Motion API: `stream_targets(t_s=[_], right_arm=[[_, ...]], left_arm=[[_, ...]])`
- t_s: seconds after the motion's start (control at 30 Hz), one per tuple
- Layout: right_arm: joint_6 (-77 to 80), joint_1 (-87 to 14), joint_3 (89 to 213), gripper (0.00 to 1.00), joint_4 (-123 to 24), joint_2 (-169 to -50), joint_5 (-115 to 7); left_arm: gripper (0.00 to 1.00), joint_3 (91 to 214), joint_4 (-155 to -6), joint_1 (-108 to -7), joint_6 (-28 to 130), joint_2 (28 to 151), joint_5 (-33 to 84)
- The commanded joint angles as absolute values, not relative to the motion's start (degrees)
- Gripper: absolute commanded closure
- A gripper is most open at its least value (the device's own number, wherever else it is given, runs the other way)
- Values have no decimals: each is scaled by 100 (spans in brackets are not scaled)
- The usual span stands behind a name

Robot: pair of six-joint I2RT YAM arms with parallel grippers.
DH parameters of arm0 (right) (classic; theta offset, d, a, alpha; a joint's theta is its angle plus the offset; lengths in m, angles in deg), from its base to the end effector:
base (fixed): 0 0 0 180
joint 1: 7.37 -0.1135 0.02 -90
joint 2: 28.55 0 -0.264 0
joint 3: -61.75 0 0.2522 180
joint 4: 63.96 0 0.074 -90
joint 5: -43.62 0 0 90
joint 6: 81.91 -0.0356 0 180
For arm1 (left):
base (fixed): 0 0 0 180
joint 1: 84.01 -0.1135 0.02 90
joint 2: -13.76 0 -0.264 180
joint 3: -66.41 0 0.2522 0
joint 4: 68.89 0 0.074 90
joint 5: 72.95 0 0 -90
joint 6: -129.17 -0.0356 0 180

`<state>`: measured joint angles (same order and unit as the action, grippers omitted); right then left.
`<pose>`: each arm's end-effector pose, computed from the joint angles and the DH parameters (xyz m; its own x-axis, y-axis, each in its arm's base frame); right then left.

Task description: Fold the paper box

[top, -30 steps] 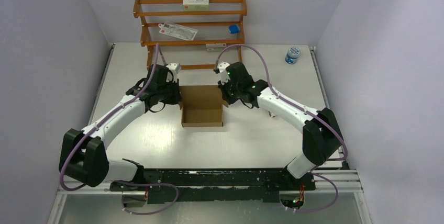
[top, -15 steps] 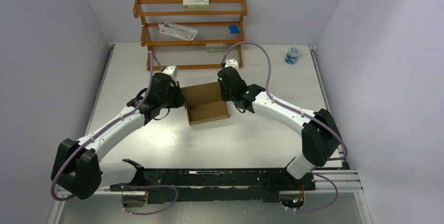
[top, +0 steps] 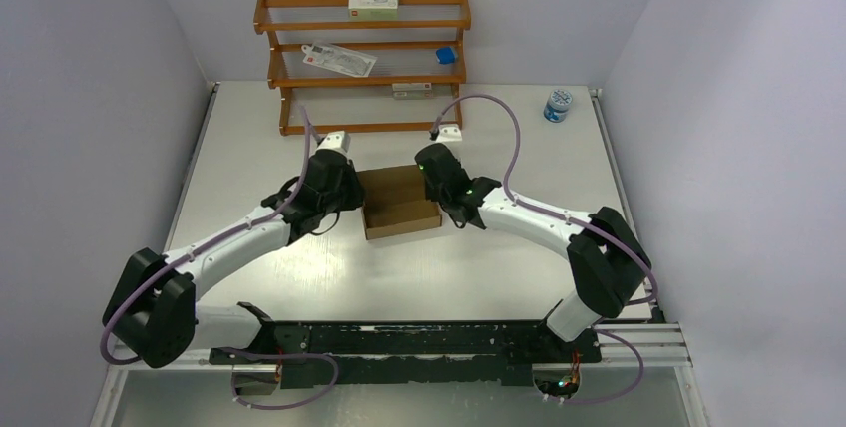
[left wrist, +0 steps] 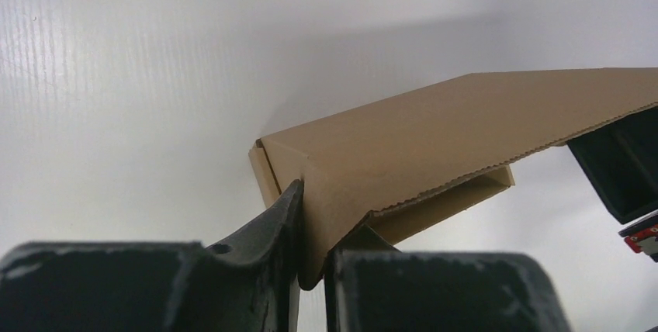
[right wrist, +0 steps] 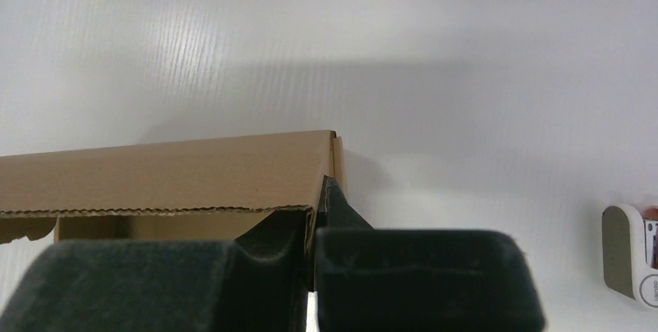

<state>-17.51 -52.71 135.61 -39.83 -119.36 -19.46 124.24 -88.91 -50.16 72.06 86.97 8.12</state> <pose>0.2537 0.2338 0.2345 -0.5869 -0.0458 -0.8083 -0.1560 0.9861 0.0574 0.2322 -0.1491 0.2361 -0.6457 -0.2128 -0.7333 0.1126 0.9233 -0.3671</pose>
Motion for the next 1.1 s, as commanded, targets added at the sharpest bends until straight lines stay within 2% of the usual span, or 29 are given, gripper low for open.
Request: stream_targets(t_s=[0.0,0.27,0.33,0.4,0.57,0.73,1.07], right_arm=[[-1956,-5414,13309,100,-4361,-11872,-1662],[-2070,-5552,12839,100,-4700,-11620,-1452],[-2042,-5588,12715,97,-4780,-11515,-1422],[-2009,-5625,12600,94,-4844,-11390,-1419],[-1986,-5650,12443,74,-4824,-11031,-1515],[-2012,-5649,12367,60,-4727,-10596,-1780],[-1928,-5650,12080,45,-4319,-9450,-2417]], left_arm=[[82,12331,-8309,-4727,7655,8703,442],[76,11950,-8138,-4663,7805,8464,221],[74,11839,-8131,-4634,7789,8397,203],[72,11682,-8066,-4618,7790,8272,217],[64,11432,-8072,-4589,7706,7929,209],[54,11327,-8218,-4560,7628,7648,333],[30,11288,-9187,-4551,7644,6450,689]])
